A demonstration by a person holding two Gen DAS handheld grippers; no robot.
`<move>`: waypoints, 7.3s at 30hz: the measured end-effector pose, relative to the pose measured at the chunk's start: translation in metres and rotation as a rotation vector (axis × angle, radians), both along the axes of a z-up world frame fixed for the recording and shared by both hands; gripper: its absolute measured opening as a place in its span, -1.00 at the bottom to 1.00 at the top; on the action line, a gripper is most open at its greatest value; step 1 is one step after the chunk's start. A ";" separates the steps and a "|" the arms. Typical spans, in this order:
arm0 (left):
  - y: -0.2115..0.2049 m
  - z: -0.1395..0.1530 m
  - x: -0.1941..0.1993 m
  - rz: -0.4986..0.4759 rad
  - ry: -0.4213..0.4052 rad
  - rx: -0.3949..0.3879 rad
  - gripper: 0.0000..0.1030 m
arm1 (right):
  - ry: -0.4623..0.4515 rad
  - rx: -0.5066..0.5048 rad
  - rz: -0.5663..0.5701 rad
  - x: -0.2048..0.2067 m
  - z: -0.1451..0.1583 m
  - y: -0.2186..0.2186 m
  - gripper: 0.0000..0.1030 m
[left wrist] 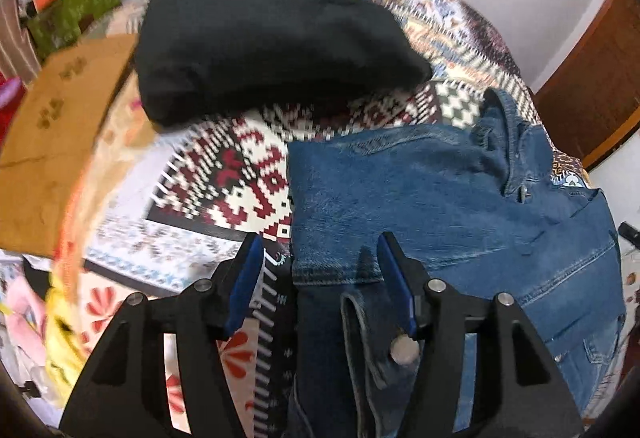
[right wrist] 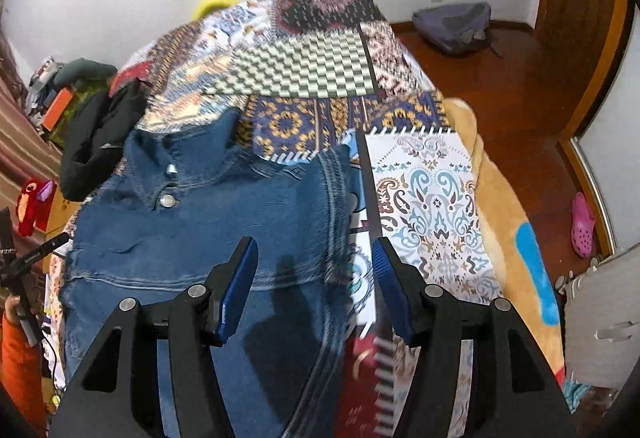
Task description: Fold large clothes
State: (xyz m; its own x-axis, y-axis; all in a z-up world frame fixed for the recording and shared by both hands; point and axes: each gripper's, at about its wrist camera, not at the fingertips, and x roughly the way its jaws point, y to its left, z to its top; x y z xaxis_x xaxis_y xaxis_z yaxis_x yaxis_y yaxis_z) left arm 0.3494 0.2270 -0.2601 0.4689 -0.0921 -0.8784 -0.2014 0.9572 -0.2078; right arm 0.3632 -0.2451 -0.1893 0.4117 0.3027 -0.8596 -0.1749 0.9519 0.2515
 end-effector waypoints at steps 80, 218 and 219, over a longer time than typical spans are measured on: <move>-0.059 0.101 0.043 -0.139 -0.215 0.052 -0.85 | -0.177 0.163 0.012 0.034 0.075 0.002 -0.82; -0.013 0.143 -0.002 0.033 -0.377 -0.274 -0.73 | -0.269 0.096 0.132 0.040 0.090 0.071 -0.74; -0.008 0.145 0.009 0.050 -0.380 -0.263 -0.73 | -0.277 0.089 0.118 0.058 0.091 0.077 -0.74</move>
